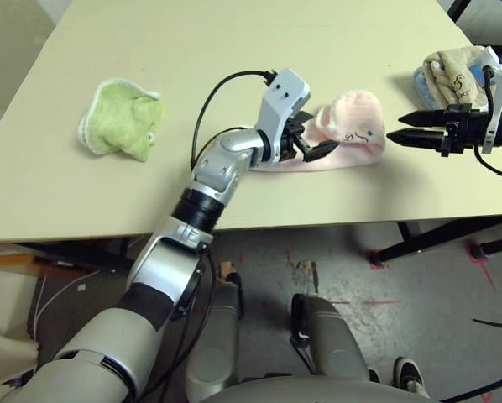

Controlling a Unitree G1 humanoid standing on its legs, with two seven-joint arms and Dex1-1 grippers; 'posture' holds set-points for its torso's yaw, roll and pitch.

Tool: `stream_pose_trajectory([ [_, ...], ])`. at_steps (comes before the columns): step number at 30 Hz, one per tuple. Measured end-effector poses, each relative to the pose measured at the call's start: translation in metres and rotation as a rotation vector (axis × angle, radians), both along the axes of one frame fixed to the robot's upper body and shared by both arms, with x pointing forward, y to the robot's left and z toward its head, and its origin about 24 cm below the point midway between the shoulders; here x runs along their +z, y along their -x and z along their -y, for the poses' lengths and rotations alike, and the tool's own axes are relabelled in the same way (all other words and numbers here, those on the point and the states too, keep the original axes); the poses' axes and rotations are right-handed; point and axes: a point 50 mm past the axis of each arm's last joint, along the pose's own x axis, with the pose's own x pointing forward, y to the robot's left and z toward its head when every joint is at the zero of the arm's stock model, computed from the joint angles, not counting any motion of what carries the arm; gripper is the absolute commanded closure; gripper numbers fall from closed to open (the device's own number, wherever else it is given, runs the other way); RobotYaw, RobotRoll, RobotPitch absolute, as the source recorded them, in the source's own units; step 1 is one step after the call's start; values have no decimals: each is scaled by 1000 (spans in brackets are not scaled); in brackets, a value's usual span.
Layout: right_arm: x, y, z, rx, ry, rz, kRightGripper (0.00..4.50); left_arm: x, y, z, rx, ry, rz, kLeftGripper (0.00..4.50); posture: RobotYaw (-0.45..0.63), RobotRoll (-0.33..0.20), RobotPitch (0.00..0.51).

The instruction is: Fold the towel and set it aside.

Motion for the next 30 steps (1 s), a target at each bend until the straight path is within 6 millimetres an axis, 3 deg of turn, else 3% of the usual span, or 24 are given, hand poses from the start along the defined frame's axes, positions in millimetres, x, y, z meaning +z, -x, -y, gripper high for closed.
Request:
stream_pose_trajectory([
  [3, 0, 1, -2, 1, 1, 3, 34, -6, -3, 5, 1, -24, 8, 0, 26, 0, 212],
  [6, 0, 1, -3, 0, 1, 6, 0, -6, -6, 8, 6, -36, 23, 644, 26, 0, 212],
  [16, -3, 2, -3, -24, -2, 6, 0, -3, -11, 7, 25, -36, 59, 4480, 23, 0, 211],
  [22, -4, 0, -3, -45, -1, 10, 0, 0, -7, 4, -12, -67, 80, 4480, 33, 0, 213],
  [30, -11, -4, 1, -99, 7, 20, 0, 12, 19, -14, -58, -137, 69, 4480, 54, 0, 214],
])
